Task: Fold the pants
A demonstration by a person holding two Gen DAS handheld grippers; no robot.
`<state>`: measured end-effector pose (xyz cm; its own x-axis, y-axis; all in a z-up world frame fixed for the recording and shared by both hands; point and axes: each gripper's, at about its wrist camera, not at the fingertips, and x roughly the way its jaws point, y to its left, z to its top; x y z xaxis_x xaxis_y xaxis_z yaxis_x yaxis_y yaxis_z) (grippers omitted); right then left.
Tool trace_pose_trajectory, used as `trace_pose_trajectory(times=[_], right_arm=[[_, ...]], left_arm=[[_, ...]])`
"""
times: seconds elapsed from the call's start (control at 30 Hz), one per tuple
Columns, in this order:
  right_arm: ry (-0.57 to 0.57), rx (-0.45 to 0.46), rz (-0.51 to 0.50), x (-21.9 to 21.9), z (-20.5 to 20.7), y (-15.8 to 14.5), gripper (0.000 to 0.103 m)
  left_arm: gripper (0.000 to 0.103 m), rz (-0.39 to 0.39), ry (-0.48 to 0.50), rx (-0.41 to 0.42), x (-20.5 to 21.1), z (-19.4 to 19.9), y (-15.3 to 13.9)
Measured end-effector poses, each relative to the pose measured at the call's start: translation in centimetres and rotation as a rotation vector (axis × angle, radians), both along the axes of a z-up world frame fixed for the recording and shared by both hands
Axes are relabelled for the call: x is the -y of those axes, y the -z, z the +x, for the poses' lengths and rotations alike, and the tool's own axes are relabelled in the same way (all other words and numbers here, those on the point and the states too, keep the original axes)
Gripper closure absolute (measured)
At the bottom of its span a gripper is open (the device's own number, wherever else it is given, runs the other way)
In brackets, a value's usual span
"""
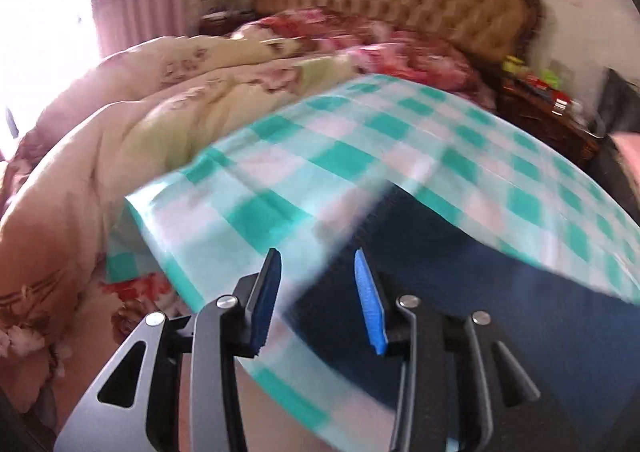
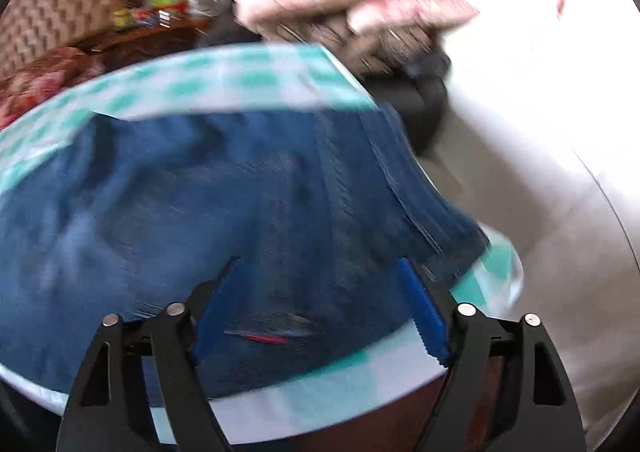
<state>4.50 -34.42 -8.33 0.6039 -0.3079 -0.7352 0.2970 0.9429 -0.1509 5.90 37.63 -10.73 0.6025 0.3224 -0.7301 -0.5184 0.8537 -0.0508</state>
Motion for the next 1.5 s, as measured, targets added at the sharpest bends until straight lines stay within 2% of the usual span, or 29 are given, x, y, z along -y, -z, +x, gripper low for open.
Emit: trace_pose_trajectory(times=[0.07, 0.13, 0.23, 0.3, 0.4, 0.47, 0.5, 0.57, 0.73, 0.8, 0.87, 1.07, 1.17, 1.23, 1.3, 1.33, 1.43, 1.5], right_arm=[[-0.134, 0.028, 0.047, -3.9, 1.2, -1.4, 0.029], [-0.320, 0.045, 0.105, -9.8, 3.1, -2.6, 0.033], [-0.528, 0.027, 0.201, -17.8, 5.9, -3.1, 0.039], [-0.648, -0.006, 0.234, -23.8, 8.4, -2.4, 0.047], [-0.733, -0.033, 0.229, -30.4, 11.1, -1.0, 0.052], [-0.764, -0.054, 0.225, -33.7, 12.6, 0.2, 0.057], [-0.777, -0.060, 0.206, -35.6, 13.5, 1.1, 0.061], [-0.783, -0.062, 0.162, -38.2, 14.7, 2.8, 0.063], [-0.734, -0.087, 0.109, -40.0, 16.1, 6.0, 0.066], [-0.729, -0.075, 0.104, -40.1, 16.3, 6.2, 0.066], [-0.726, -0.075, 0.095, -40.3, 16.5, 6.4, 0.066], [-0.715, -0.081, 0.092, -40.3, 17.0, 6.6, 0.064], [-0.712, -0.081, 0.084, -40.3, 17.0, 6.6, 0.062], [-0.708, -0.082, 0.088, -40.2, 17.1, 6.6, 0.061], [-0.705, -0.083, 0.093, -40.1, 17.2, 6.7, 0.059], [-0.704, -0.083, 0.093, -40.1, 17.2, 6.7, 0.059], [-0.704, -0.083, 0.087, -40.1, 17.2, 6.7, 0.058], [-0.703, -0.083, 0.089, -40.2, 17.2, 6.7, 0.058]], left_arm=[[0.063, -0.006, 0.053, 0.001, 2.1, -1.1, 0.7], [0.063, 0.015, 0.084, -0.024, 3.9, -1.5, 2.1], [0.062, 0.057, 0.075, -0.095, 5.3, -1.3, 4.5], [0.056, 0.049, 0.043, -0.080, 5.1, -1.8, 4.7], [0.055, 0.014, -0.004, -0.060, 4.1, -2.8, 4.5], [0.055, -0.042, -0.026, -0.028, 3.3, -3.7, 4.4], [0.055, -0.064, -0.033, -0.013, 2.9, -4.1, 4.3], [0.055, -0.085, -0.028, 0.007, 2.3, -4.7, 4.2], [0.056, -0.163, -0.002, 0.067, 0.7, -5.4, 4.0], [0.056, -0.215, 0.012, 0.106, -0.3, -5.4, 4.0], [0.056, -0.242, 0.015, 0.110, -1.1, -4.9, 4.2], [0.061, -0.280, 0.043, 0.116, -2.2, -3.2, 4.7], [0.061, -0.261, 0.058, 0.098, -2.2, -2.4, 5.0], [0.061, -0.280, 0.051, 0.107, -2.5, -2.3, 5.1], [0.066, -0.311, 0.035, 0.120, -3.1, -2.4, 5.3], [0.080, -0.311, 0.028, 0.115, -3.3, -2.4, 5.3], [0.083, -0.393, 0.034, 0.161, -4.2, -2.9, 5.3], [0.080, -0.407, 0.035, 0.187, -4.3, -3.3, 4.9]])
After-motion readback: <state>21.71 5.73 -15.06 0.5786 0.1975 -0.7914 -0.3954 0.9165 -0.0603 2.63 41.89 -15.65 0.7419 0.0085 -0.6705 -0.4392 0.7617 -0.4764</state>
